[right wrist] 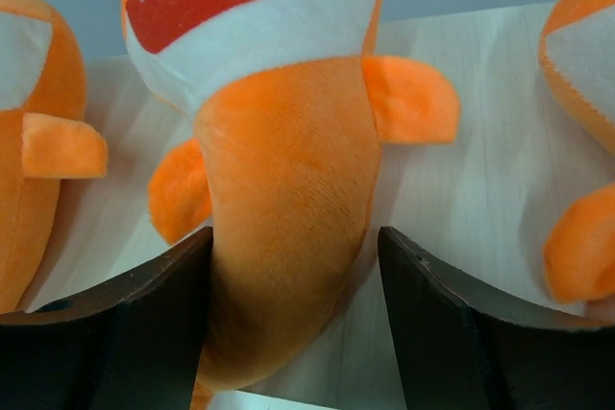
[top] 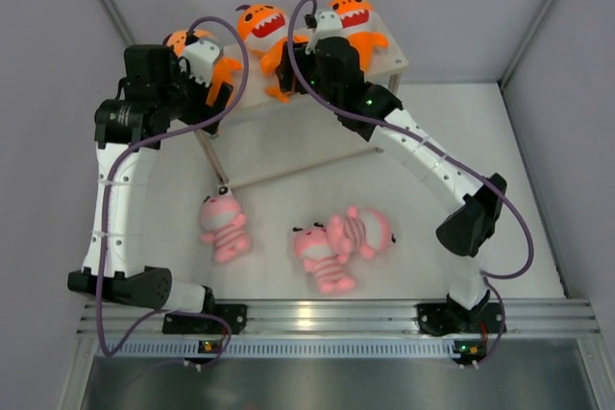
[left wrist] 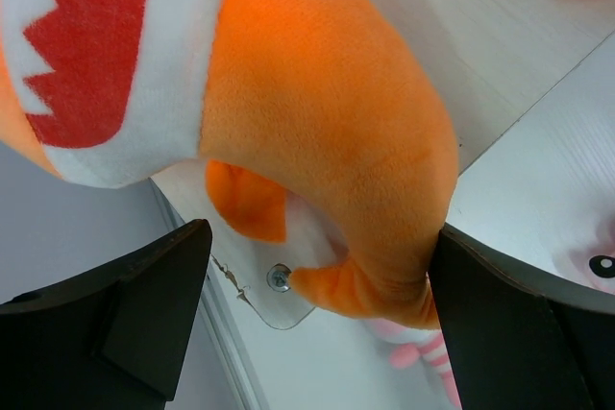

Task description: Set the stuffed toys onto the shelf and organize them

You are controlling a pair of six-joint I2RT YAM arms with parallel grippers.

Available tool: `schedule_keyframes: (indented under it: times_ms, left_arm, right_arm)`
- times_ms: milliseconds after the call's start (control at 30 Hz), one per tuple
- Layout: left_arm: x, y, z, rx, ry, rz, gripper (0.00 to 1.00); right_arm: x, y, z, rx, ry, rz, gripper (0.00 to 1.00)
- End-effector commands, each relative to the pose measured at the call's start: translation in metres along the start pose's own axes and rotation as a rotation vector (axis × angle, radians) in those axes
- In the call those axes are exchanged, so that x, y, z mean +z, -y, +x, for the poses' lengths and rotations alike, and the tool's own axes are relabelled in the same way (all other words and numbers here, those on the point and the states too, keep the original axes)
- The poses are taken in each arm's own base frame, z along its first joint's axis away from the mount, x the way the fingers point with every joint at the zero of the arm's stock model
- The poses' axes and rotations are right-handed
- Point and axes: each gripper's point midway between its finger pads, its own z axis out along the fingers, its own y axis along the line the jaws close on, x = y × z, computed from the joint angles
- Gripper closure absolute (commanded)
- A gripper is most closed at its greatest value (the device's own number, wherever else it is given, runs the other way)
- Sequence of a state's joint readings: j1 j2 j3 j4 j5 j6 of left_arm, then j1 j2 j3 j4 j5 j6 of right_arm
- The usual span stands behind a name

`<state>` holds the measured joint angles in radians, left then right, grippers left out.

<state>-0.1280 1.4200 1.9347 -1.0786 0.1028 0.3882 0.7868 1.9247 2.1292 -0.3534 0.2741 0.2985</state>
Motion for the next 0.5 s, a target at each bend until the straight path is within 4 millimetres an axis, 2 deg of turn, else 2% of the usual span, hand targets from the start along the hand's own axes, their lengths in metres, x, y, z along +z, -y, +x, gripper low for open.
schedule_keyframes:
  times_ms: [0, 67, 133, 167, 267, 300, 333, 367, 400, 467]
  left_arm:
    - [-0.011, -0.008, -0.022, 0.024, 0.095, -0.039, 0.03]
    - [-0.014, -0.008, -0.024, 0.020, 0.105, -0.040, 0.02]
    - [-0.020, -0.005, -0.028, 0.018, 0.124, -0.032, 0.01]
    - [-0.028, -0.001, -0.032, 0.022, 0.152, -0.016, 0.01]
    - [-0.042, 0.005, -0.037, 0.032, 0.193, 0.009, 0.01]
    - [-0.051, 0.004, -0.039, 0.036, 0.210, -0.007, 0.01]
    - [-0.054, 0.002, -0.039, 0.033, 0.213, -0.019, 0.01]
    - [-0.058, 0.000, -0.039, 0.029, 0.214, -0.034, 0.01]
    - [-0.063, 0.000, -0.037, 0.028, 0.218, -0.045, 0.01]
    - [-0.068, -0.002, -0.033, 0.026, 0.215, -0.066, 0.01]
  right_arm:
    - [-0.025, 0.002, -0.050, 0.028, 0.115, -0.016, 0.32]
    - [-0.033, 0.001, -0.056, 0.024, 0.120, -0.025, 0.30]
    - [-0.050, 0.000, -0.071, 0.011, 0.145, -0.031, 0.27]
    - [-0.066, -0.001, -0.084, 0.000, 0.164, -0.036, 0.26]
    - [-0.095, -0.002, -0.093, -0.036, 0.180, -0.035, 0.24]
    - [-0.118, 0.008, -0.108, -0.030, 0.212, 0.010, 0.23]
    - [-0.127, 0.014, -0.106, -0.036, 0.211, 0.049, 0.24]
    - [-0.142, 0.009, -0.107, -0.058, 0.217, 0.058, 0.24]
    - [-0.166, 0.019, -0.115, -0.060, 0.231, 0.109, 0.23]
    - [-0.184, 0.014, -0.100, -0.074, 0.188, 0.102, 0.21]
